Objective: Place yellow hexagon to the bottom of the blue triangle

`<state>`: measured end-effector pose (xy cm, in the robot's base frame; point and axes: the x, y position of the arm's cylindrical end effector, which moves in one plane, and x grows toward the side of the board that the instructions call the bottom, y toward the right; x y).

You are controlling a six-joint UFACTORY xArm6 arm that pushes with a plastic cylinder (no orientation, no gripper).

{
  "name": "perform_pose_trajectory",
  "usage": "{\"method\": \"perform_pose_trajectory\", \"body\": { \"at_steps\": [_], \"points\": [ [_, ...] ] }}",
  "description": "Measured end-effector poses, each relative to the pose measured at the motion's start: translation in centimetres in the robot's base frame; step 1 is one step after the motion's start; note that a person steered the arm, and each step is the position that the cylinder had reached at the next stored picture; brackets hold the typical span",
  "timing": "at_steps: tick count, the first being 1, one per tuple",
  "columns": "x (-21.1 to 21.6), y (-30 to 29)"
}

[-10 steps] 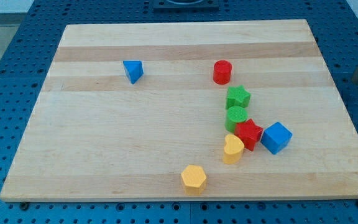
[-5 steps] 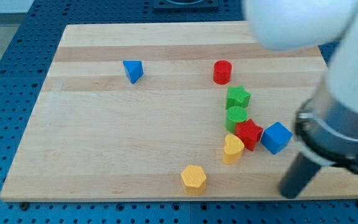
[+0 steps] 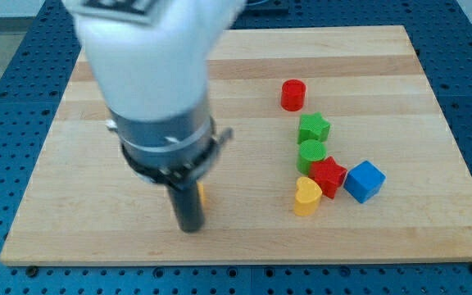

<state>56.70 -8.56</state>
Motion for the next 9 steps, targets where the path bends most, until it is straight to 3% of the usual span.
{"method": "perform_pose_trajectory", "body": {
  "at_steps": [1, 4, 7, 9],
  "points": [
    [-2.0, -0.4],
    [0.4, 0.9],
    [-10.0, -1.8],
    [-3.9, -2.5]
  ]
}}
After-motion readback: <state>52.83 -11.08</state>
